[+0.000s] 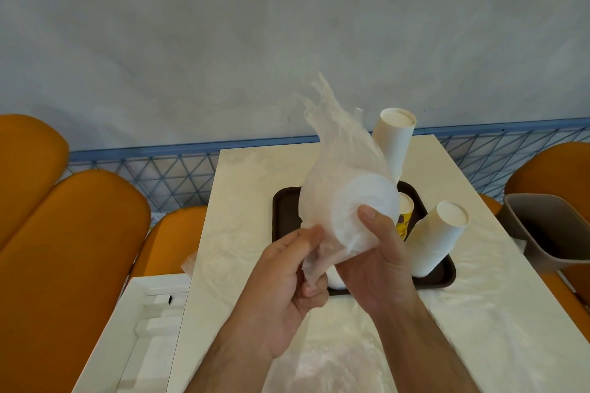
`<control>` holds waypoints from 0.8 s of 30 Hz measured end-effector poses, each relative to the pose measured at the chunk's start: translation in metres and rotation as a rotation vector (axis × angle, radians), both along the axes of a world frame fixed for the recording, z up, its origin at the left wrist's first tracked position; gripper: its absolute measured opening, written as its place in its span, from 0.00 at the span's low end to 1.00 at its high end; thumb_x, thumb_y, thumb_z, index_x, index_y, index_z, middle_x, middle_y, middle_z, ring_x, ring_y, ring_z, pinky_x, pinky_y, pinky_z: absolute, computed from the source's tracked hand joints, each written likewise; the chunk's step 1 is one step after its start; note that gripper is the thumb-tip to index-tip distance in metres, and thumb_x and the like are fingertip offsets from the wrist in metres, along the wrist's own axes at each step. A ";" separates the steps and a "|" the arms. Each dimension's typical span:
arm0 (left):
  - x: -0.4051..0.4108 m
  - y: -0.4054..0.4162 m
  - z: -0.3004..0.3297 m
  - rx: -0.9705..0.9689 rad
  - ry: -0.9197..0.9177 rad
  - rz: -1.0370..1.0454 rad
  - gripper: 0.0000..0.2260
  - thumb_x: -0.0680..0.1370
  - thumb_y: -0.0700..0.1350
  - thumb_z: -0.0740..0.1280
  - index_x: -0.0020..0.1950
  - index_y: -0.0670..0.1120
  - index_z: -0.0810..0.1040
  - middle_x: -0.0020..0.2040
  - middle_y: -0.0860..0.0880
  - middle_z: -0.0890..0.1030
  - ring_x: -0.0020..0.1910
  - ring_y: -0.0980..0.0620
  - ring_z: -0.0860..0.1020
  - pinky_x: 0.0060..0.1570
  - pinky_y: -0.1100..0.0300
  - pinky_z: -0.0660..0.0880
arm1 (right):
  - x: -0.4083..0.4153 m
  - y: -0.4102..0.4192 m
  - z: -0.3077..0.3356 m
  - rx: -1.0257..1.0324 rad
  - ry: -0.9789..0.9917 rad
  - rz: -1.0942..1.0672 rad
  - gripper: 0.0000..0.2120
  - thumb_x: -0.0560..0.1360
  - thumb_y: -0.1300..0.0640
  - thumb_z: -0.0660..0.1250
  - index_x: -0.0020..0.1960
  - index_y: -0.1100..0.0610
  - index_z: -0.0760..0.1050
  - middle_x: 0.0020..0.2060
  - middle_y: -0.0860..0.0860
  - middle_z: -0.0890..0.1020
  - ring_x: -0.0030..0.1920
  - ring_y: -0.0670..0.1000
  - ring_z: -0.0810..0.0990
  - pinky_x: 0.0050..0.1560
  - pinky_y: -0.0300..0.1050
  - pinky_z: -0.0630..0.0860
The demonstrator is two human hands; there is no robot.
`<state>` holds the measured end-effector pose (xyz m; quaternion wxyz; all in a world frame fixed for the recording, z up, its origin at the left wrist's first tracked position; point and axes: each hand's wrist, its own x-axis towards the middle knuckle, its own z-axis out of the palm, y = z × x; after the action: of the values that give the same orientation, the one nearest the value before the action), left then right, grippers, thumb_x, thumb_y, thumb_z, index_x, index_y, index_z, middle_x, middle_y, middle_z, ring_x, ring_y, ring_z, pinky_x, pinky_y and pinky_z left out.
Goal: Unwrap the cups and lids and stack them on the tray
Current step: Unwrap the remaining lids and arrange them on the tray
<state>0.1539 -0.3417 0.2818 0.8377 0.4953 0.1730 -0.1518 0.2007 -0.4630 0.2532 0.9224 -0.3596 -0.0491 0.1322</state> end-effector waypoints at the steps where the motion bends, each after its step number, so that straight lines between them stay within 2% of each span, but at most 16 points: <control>1: 0.000 0.000 -0.001 0.022 -0.009 0.002 0.09 0.79 0.46 0.67 0.42 0.42 0.75 0.32 0.47 0.66 0.27 0.53 0.59 0.30 0.59 0.52 | 0.001 0.000 0.000 0.012 0.004 -0.002 0.48 0.57 0.44 0.84 0.72 0.58 0.70 0.54 0.57 0.81 0.57 0.59 0.80 0.50 0.53 0.82; 4: -0.005 -0.003 -0.005 0.107 -0.033 -0.012 0.09 0.80 0.42 0.64 0.41 0.40 0.73 0.31 0.45 0.65 0.26 0.53 0.59 0.30 0.58 0.53 | 0.002 -0.001 0.002 0.044 -0.022 -0.029 0.40 0.58 0.45 0.83 0.67 0.56 0.76 0.53 0.56 0.83 0.55 0.57 0.82 0.49 0.52 0.82; 7: -0.011 -0.006 -0.011 0.241 -0.012 -0.041 0.10 0.80 0.42 0.64 0.42 0.38 0.75 0.32 0.44 0.67 0.27 0.52 0.59 0.30 0.59 0.55 | 0.004 -0.005 0.002 0.038 -0.029 -0.065 0.21 0.63 0.51 0.76 0.56 0.48 0.85 0.50 0.52 0.85 0.52 0.53 0.84 0.49 0.49 0.82; 8: -0.012 -0.005 -0.013 0.317 -0.002 -0.041 0.10 0.80 0.43 0.64 0.42 0.38 0.75 0.33 0.44 0.67 0.28 0.52 0.60 0.31 0.59 0.57 | 0.006 -0.006 0.003 0.040 -0.016 -0.076 0.21 0.64 0.51 0.74 0.57 0.48 0.84 0.51 0.52 0.84 0.52 0.53 0.84 0.49 0.49 0.82; 11: -0.014 -0.001 -0.015 0.604 -0.071 0.034 0.12 0.79 0.50 0.64 0.41 0.43 0.75 0.32 0.49 0.70 0.29 0.55 0.65 0.31 0.64 0.62 | 0.010 -0.004 0.005 0.027 -0.009 -0.132 0.37 0.64 0.53 0.75 0.72 0.54 0.72 0.59 0.58 0.80 0.58 0.58 0.81 0.50 0.54 0.81; 14: -0.020 0.001 -0.004 0.880 -0.290 0.121 0.20 0.69 0.69 0.63 0.43 0.53 0.72 0.36 0.55 0.72 0.32 0.57 0.70 0.32 0.67 0.69 | 0.010 0.002 0.008 -0.072 -0.023 -0.197 0.40 0.63 0.54 0.75 0.73 0.51 0.68 0.65 0.60 0.77 0.61 0.60 0.80 0.55 0.61 0.81; 16: -0.020 -0.002 0.000 1.061 -0.377 0.067 0.24 0.64 0.75 0.61 0.47 0.58 0.72 0.42 0.58 0.73 0.36 0.58 0.72 0.34 0.67 0.70 | 0.006 0.006 0.008 -0.128 -0.030 -0.211 0.39 0.62 0.53 0.76 0.72 0.49 0.69 0.65 0.58 0.77 0.62 0.61 0.80 0.51 0.59 0.82; 18: -0.014 -0.007 -0.001 1.181 -0.468 0.057 0.18 0.68 0.72 0.63 0.45 0.60 0.72 0.42 0.59 0.75 0.38 0.60 0.74 0.34 0.68 0.70 | 0.003 0.010 0.006 -0.155 -0.029 -0.193 0.38 0.62 0.52 0.77 0.70 0.46 0.70 0.63 0.55 0.78 0.61 0.62 0.81 0.46 0.57 0.82; 20: -0.009 -0.007 -0.004 1.195 -0.539 0.087 0.10 0.75 0.63 0.66 0.41 0.57 0.75 0.37 0.58 0.77 0.37 0.59 0.75 0.33 0.66 0.70 | 0.002 0.013 0.005 -0.171 -0.020 -0.195 0.37 0.62 0.52 0.77 0.70 0.45 0.70 0.63 0.55 0.78 0.63 0.62 0.80 0.49 0.61 0.82; 22: -0.007 -0.007 -0.010 1.169 -0.606 0.097 0.11 0.78 0.57 0.66 0.41 0.52 0.78 0.35 0.56 0.77 0.37 0.54 0.75 0.35 0.61 0.74 | 0.004 0.014 0.005 -0.178 -0.020 -0.208 0.38 0.62 0.51 0.77 0.70 0.45 0.70 0.63 0.54 0.78 0.64 0.60 0.79 0.54 0.63 0.81; 24: -0.008 -0.006 -0.013 1.139 -0.648 0.091 0.14 0.78 0.59 0.62 0.42 0.50 0.79 0.35 0.56 0.78 0.39 0.52 0.76 0.39 0.60 0.76 | 0.005 0.014 0.006 -0.175 -0.019 -0.220 0.38 0.62 0.52 0.77 0.70 0.46 0.70 0.63 0.54 0.78 0.64 0.60 0.79 0.55 0.62 0.82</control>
<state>0.1460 -0.3474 0.2686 0.4597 0.8742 -0.0137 0.1561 0.2060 -0.4490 0.2591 0.8958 -0.4432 -0.0063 0.0309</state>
